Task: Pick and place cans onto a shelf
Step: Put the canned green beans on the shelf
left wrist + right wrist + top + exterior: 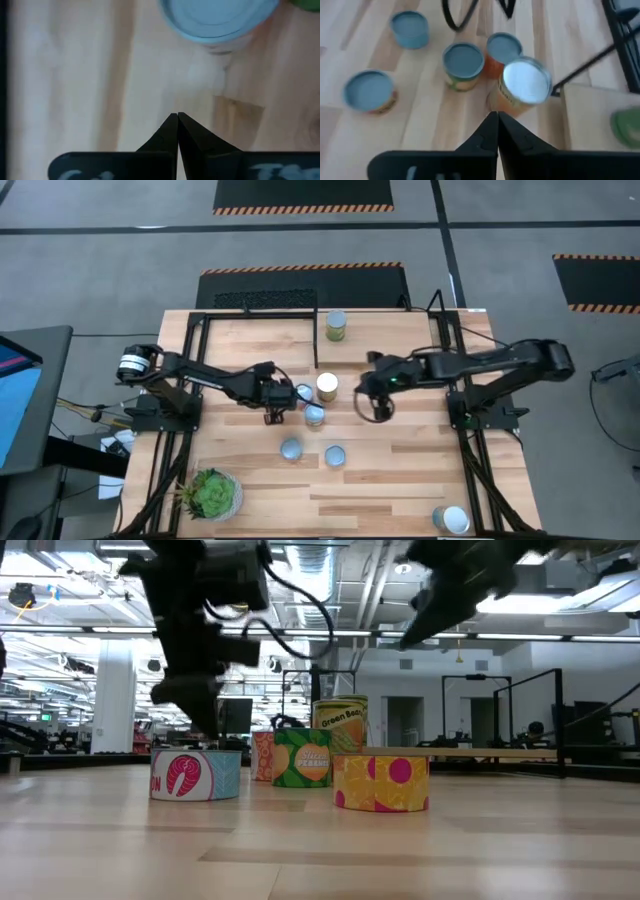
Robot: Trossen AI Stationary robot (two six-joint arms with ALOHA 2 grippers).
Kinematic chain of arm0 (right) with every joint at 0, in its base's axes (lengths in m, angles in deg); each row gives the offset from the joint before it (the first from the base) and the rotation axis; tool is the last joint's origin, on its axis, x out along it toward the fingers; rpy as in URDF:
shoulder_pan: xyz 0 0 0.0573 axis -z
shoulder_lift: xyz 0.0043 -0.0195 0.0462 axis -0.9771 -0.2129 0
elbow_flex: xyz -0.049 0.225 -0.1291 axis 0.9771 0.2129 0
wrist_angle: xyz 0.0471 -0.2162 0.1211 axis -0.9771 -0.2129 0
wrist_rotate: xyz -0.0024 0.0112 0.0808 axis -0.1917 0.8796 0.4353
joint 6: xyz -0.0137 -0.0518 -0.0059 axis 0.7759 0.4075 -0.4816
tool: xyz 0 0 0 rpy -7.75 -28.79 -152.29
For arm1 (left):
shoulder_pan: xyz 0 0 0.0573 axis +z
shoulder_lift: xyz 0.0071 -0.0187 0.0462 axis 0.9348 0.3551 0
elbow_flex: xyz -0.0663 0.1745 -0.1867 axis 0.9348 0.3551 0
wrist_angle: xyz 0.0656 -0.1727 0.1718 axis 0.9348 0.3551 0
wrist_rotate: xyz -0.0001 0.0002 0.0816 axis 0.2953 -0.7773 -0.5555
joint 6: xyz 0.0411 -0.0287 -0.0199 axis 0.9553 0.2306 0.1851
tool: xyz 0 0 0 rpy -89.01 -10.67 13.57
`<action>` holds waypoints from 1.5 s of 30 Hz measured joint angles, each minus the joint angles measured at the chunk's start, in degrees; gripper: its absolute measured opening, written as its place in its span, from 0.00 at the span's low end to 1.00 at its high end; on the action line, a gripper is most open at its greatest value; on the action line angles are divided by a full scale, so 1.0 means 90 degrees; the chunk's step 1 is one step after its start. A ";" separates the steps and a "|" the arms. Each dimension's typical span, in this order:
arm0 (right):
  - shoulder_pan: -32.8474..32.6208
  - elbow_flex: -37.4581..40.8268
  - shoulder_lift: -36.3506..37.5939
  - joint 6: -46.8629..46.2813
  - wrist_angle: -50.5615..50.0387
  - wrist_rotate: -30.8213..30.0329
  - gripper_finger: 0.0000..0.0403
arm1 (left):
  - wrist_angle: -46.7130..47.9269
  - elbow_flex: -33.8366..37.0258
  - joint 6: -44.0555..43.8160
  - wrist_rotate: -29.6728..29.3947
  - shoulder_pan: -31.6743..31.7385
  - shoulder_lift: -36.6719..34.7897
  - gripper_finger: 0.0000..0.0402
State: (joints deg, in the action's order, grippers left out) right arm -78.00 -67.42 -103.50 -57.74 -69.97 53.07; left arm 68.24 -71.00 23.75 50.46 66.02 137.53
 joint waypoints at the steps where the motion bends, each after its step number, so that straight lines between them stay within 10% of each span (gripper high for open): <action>1: 0.0060 -0.0128 -0.0215 0.0062 0.0003 -0.0006 0.06 | 0.0102 0.0002 0.0000 -0.0149 -0.0023 -0.0141 0.00; 7: 0.0450 -0.1143 -0.1267 0.0718 -0.0647 0.0013 0.05 | 0.0258 0.0203 0.0182 -0.0364 -0.0102 -0.1428 0.00; 19: 0.0503 -0.2077 -0.2398 0.2404 -0.1110 0.0059 0.11 | -0.3852 0.2765 0.0956 0.1636 0.0048 -0.3902 0.00; 45: 0.0389 -0.2554 -0.2787 0.2816 -0.1329 -0.0322 0.30 | -0.3644 0.2856 0.0777 0.1052 0.0068 -0.3587 0.16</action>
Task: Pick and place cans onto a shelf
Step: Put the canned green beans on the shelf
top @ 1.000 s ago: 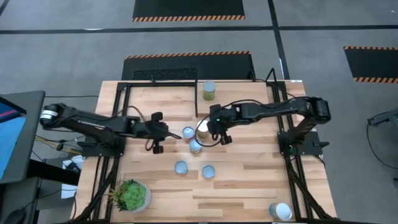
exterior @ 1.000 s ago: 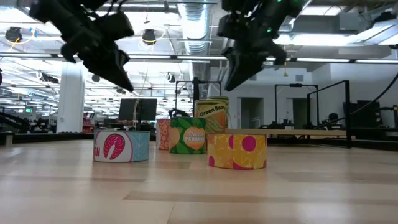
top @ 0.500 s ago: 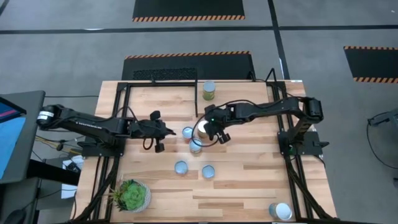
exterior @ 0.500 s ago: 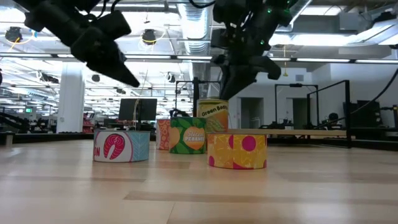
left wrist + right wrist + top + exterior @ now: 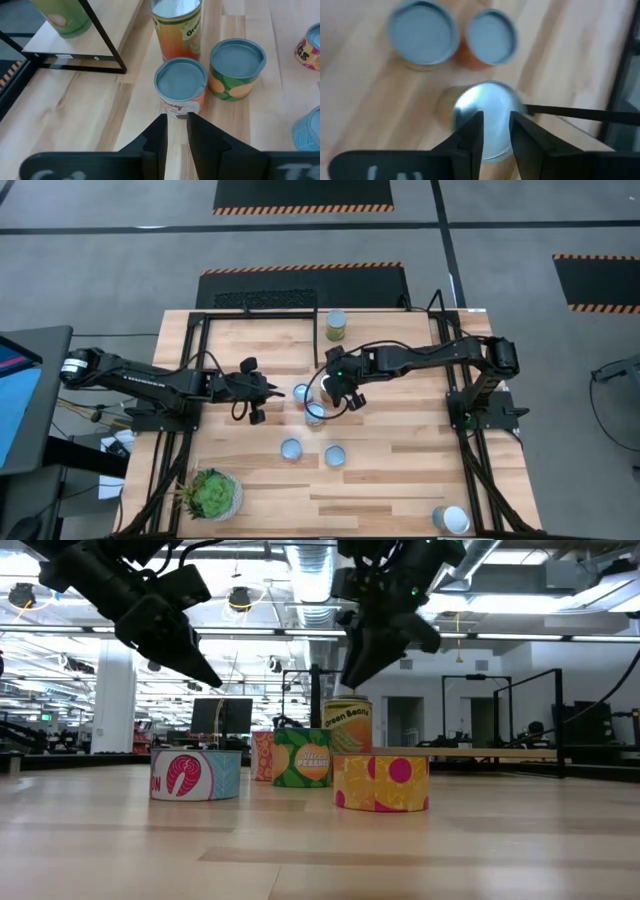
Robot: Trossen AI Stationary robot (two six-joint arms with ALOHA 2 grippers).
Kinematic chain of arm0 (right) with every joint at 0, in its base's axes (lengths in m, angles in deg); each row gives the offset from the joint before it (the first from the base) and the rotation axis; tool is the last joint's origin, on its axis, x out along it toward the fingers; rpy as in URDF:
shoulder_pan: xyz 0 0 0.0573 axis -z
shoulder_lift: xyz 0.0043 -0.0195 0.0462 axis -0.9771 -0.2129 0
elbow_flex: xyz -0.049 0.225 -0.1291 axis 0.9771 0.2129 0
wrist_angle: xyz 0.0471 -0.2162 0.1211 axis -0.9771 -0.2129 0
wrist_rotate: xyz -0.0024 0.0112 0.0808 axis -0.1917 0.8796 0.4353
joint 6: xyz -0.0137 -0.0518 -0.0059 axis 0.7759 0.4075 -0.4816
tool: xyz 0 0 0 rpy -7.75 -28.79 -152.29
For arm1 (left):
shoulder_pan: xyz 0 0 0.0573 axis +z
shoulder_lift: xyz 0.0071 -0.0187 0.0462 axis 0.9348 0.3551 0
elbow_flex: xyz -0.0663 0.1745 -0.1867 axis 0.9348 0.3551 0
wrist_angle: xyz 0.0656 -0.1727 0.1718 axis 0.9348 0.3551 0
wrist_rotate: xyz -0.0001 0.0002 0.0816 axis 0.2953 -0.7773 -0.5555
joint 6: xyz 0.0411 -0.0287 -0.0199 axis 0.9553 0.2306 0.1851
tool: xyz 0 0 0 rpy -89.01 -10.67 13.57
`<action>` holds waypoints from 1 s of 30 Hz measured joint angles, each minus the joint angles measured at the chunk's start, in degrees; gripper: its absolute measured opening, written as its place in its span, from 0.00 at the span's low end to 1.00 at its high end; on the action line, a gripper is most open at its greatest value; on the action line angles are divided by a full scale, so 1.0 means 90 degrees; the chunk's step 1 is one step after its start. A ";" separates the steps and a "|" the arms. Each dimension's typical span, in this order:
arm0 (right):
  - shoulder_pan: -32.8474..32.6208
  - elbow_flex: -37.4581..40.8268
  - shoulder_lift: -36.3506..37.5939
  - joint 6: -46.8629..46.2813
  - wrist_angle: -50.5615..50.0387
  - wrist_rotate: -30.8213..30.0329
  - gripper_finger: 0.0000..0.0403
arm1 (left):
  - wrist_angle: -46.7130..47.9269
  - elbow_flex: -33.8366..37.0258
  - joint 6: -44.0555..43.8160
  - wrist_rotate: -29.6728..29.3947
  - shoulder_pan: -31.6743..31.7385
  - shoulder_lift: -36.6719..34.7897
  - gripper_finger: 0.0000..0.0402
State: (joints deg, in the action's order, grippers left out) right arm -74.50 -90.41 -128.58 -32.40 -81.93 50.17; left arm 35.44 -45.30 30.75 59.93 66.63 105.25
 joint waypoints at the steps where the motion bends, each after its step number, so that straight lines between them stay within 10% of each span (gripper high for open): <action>1: -0.0020 -0.0023 0.0000 -0.0056 -0.0115 0.0078 0.31 | 0.0000 0.0000 -0.0002 0.0000 0.0000 0.0000 0.16; 16: -0.0010 -0.0047 -0.0437 -0.0465 -0.0347 0.0156 0.41 | 0.0048 0.0000 -0.0129 0.0005 0.0005 0.0000 0.16; 30: -0.0031 -0.0054 -0.0396 -0.1001 -0.0655 0.0143 0.11 | 0.0204 0.0000 -0.0136 -0.0143 0.0005 -0.0002 0.16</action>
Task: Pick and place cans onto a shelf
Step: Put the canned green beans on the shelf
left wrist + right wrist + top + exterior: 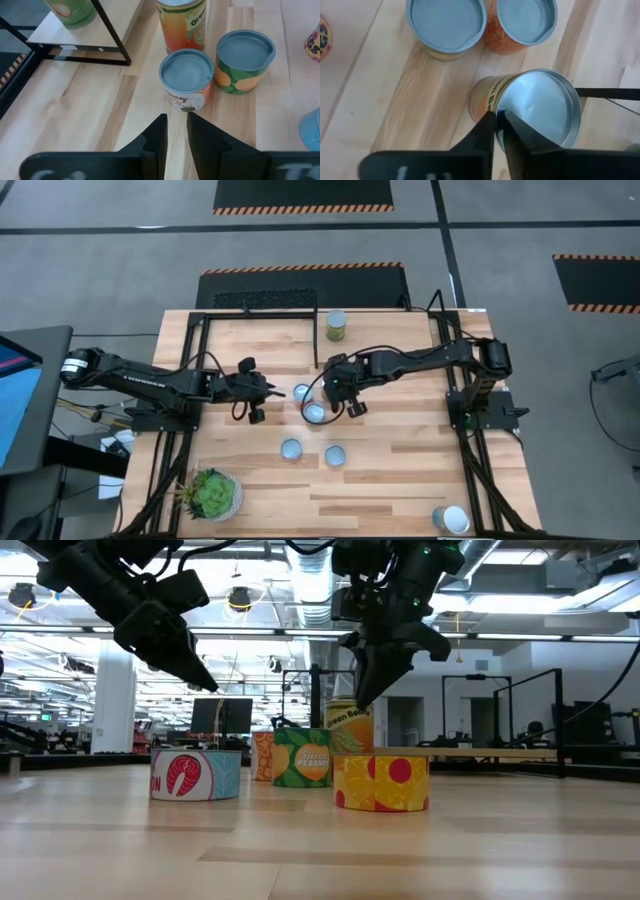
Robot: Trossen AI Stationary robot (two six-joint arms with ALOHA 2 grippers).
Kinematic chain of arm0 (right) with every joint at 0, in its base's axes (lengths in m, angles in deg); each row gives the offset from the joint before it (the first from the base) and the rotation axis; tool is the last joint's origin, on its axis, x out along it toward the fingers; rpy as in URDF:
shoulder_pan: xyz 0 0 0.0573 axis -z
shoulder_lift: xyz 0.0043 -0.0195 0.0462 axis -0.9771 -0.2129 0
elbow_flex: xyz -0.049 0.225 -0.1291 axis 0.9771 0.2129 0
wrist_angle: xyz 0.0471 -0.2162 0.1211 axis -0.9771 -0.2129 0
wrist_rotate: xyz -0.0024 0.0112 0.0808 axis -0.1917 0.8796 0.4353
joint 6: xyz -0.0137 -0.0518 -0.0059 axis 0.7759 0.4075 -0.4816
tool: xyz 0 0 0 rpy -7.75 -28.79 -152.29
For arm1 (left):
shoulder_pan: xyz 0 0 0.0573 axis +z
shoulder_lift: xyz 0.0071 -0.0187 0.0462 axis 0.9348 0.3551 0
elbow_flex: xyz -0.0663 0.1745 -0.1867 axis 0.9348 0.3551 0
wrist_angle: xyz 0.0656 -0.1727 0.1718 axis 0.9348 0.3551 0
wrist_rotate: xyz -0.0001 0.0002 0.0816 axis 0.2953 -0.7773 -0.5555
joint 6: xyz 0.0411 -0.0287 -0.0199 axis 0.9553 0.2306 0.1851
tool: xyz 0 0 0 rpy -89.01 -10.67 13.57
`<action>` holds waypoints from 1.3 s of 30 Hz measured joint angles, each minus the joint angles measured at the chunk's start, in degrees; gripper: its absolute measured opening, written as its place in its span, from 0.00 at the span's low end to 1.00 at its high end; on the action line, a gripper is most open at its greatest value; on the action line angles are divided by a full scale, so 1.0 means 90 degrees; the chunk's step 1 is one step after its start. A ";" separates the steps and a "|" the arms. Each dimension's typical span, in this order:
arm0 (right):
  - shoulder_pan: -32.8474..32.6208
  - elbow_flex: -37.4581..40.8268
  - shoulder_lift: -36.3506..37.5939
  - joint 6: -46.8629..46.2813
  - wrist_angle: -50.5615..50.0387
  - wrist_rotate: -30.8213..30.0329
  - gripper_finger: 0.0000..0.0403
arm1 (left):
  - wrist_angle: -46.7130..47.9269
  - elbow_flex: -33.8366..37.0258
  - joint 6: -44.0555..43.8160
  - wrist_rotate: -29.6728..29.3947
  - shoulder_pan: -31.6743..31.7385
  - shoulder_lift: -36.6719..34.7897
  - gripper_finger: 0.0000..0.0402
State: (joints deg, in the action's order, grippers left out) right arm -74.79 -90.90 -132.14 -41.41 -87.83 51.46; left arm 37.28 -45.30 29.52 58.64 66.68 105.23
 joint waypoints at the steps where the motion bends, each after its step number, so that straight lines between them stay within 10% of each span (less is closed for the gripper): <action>1: 0.0000 0.0000 0.0000 -0.0055 0.0000 0.0002 0.09 | 0.0004 0.0000 0.0000 -0.0005 0.0000 0.0002 0.16; 19: -0.0240 -0.0444 0.0520 -0.0473 -0.0559 -0.0123 0.01 | 0.0239 0.0000 -0.0168 -0.0027 0.0000 0.0062 0.16; 39: 0.1295 -0.0942 0.0561 0.0083 -0.0548 -0.0152 0.01 | 0.0135 0.0000 -0.0204 -0.0210 0.0000 0.0559 0.16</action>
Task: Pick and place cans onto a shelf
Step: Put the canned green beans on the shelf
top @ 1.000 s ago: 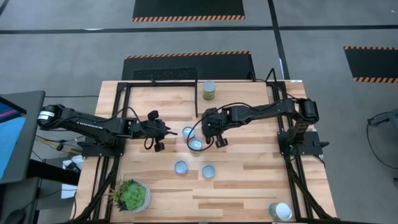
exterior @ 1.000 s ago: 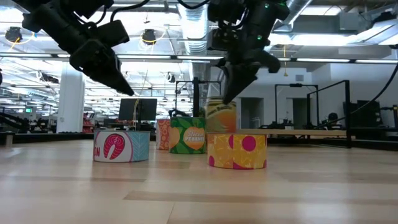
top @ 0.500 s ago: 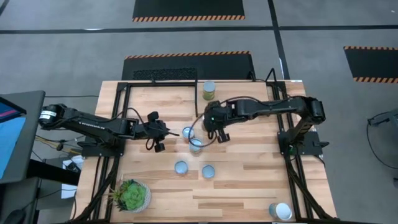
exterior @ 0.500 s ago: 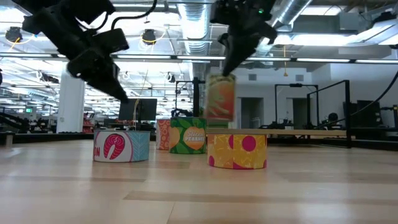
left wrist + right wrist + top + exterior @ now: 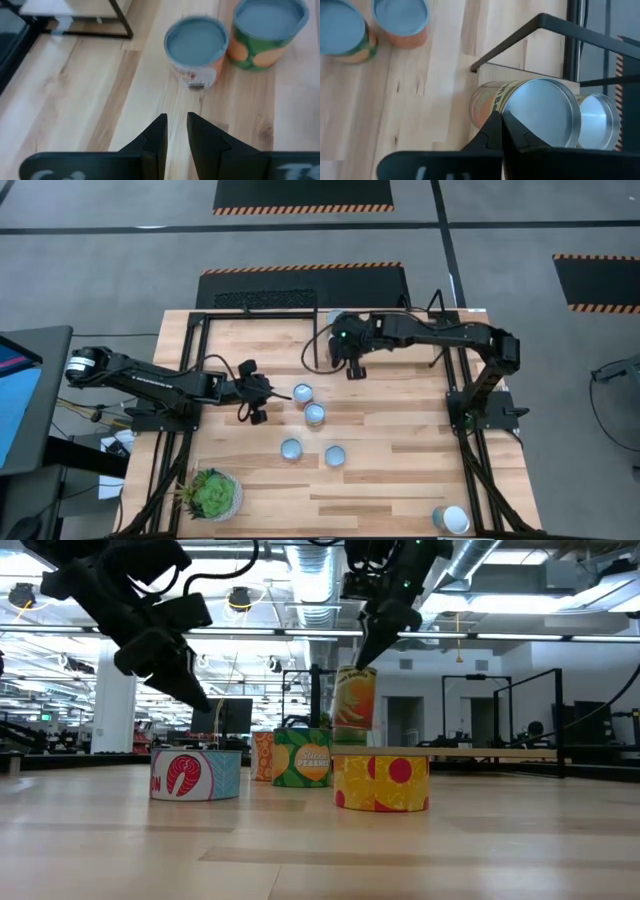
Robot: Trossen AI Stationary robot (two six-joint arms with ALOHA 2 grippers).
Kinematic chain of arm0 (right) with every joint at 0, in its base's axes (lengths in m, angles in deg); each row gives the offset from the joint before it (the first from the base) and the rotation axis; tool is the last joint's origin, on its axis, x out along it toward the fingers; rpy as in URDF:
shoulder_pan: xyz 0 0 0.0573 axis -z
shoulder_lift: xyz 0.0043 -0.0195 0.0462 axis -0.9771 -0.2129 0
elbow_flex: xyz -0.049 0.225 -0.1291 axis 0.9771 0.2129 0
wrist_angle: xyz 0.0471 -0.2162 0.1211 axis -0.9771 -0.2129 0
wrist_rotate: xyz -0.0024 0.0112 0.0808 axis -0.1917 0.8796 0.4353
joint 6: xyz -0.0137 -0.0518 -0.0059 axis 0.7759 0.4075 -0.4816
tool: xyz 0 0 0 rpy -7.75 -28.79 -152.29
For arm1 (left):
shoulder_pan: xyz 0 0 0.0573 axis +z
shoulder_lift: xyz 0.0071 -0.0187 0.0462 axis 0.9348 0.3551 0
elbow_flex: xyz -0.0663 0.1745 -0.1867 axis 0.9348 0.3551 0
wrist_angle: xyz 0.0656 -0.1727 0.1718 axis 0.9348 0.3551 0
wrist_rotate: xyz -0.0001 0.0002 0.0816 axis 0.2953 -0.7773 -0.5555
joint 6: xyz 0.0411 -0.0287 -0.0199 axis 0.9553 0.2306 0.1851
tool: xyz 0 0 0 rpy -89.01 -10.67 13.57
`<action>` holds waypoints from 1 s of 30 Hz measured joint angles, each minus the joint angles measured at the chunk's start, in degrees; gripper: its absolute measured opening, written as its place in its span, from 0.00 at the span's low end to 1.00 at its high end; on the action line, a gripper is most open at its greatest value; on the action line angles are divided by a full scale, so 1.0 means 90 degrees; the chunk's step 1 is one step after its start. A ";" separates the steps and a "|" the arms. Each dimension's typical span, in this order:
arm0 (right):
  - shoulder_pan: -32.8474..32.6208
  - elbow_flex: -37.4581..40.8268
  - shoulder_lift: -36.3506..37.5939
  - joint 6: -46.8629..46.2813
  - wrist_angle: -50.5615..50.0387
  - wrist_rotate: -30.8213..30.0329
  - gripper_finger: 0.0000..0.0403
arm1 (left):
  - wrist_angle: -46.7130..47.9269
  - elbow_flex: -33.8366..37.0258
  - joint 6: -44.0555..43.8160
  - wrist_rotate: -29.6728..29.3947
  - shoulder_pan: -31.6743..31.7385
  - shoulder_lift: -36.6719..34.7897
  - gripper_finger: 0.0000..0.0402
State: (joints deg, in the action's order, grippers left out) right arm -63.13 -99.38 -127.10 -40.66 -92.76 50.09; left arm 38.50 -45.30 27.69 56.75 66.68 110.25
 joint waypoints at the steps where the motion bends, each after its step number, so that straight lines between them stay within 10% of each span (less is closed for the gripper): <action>1: 0.0066 0.0000 0.0000 0.0000 0.0042 0.0101 0.02 | -0.0019 0.0000 0.0008 0.0001 0.0000 0.0000 0.16; 30: 0.0364 0.0316 0.0000 -0.0104 0.0552 0.0347 0.02 | -0.0208 0.0000 0.0059 0.0003 -0.0002 0.0002 0.16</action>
State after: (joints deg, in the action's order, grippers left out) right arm -59.86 -96.54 -127.10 -41.60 -87.80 53.22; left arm 36.62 -45.30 28.21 56.78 66.65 110.28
